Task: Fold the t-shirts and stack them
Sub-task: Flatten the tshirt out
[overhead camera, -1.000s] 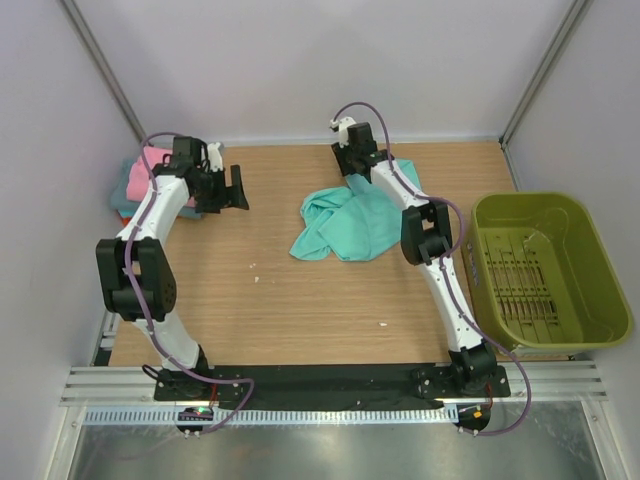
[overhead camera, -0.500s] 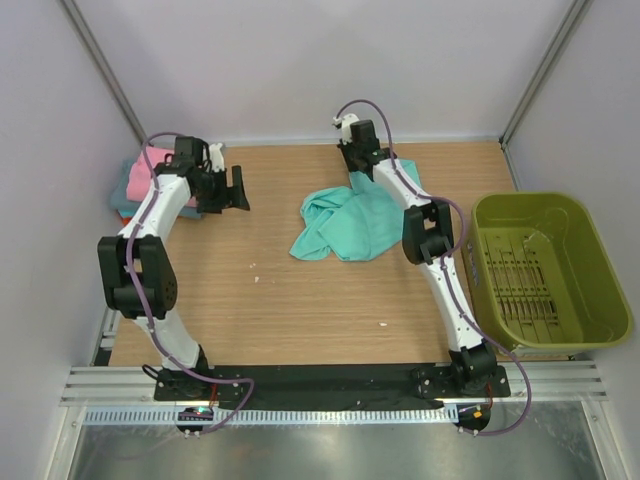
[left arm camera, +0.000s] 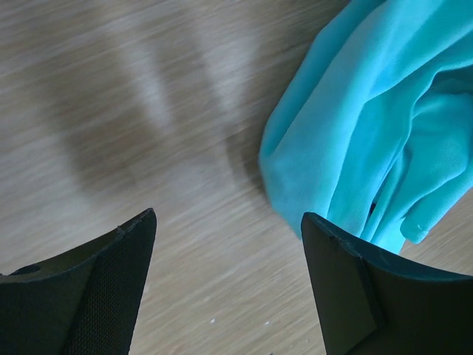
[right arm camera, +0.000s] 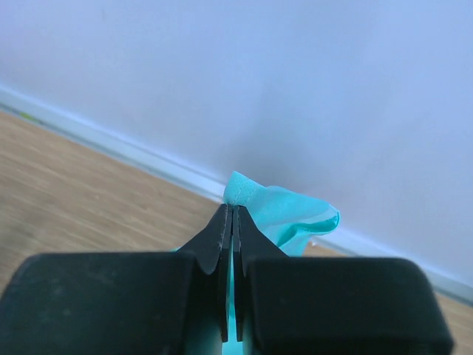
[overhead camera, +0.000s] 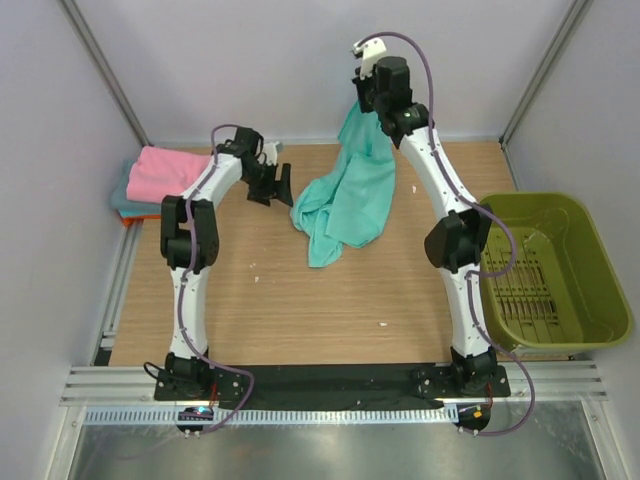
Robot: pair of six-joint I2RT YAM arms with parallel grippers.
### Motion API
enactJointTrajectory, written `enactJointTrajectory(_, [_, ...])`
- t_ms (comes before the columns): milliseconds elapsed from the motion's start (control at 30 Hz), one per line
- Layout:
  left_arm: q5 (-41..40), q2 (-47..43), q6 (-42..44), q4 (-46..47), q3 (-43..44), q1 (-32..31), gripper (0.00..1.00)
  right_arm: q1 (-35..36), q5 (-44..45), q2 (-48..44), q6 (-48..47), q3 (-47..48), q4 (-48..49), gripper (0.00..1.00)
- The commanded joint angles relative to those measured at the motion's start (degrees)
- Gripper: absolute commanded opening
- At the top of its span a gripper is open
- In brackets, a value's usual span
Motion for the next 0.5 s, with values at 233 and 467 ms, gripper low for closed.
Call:
enactJointTrajectory(233, [8.81, 6.44, -0.58, -2.96, 7.16, -3.1, 0.75, 1.72, 2.55, -7.46, -2.27, -1.08, 0.32, 0.04])
enactJointTrajectory(467, [9.0, 0.21, -1.11, -3.66, -0.22, -3.36, 0.74, 2.25, 2.46, -6.41, -2.71, -0.47, 0.15, 0.03])
